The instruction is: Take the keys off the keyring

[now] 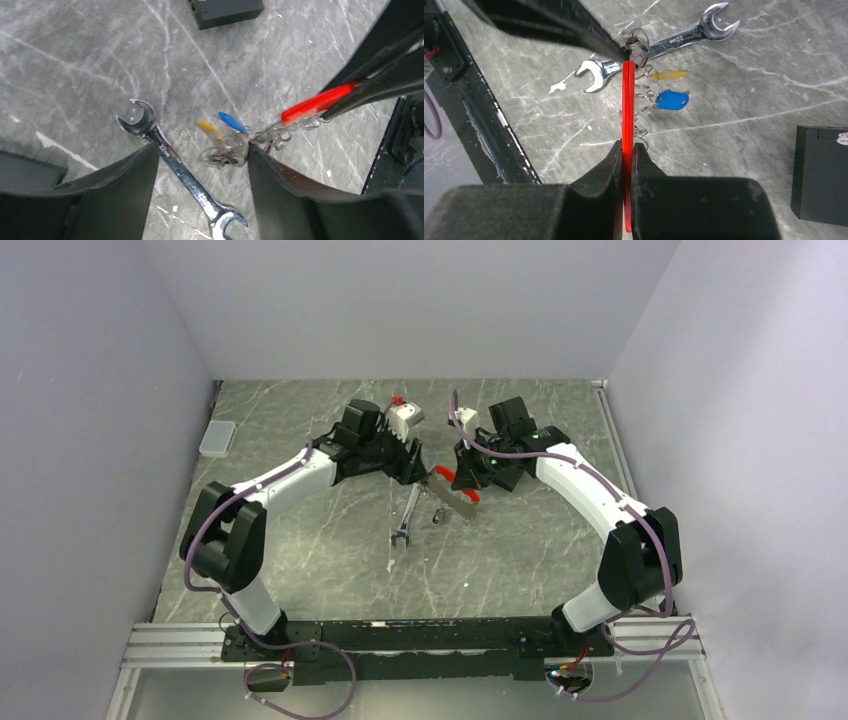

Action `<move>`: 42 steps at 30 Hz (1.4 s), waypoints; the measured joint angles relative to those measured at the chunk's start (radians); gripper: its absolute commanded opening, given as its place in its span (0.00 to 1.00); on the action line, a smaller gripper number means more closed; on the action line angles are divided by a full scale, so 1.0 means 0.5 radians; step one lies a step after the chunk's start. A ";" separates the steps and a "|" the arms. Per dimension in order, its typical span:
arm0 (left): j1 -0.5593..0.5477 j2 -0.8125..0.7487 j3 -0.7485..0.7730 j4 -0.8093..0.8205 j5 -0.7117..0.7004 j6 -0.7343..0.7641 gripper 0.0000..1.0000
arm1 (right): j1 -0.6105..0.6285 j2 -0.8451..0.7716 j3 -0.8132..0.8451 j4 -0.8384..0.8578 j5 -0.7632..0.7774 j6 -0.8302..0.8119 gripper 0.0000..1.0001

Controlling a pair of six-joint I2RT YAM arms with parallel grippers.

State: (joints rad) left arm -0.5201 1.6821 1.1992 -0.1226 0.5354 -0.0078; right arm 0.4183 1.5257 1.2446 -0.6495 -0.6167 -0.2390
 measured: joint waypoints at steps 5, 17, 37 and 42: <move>0.169 0.007 -0.005 -0.033 0.001 -0.056 0.50 | 0.005 -0.021 0.000 -0.043 0.101 -0.015 0.00; 0.369 -0.127 -0.385 0.291 0.655 -0.050 0.61 | 0.005 -0.074 0.027 -0.183 0.137 -0.067 0.00; 0.233 -0.155 -0.696 1.061 1.081 -0.217 0.40 | 0.005 -0.175 0.069 -0.260 -0.247 -0.146 0.00; 0.236 -0.155 -0.698 1.044 1.112 -0.195 0.13 | 0.005 -0.216 0.069 -0.260 -0.242 -0.146 0.00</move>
State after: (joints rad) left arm -0.4023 1.6047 0.8501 0.3992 1.0912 -0.1051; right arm 0.4206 1.4178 1.2789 -0.7795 -0.7376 -0.3119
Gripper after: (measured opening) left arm 0.271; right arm 0.058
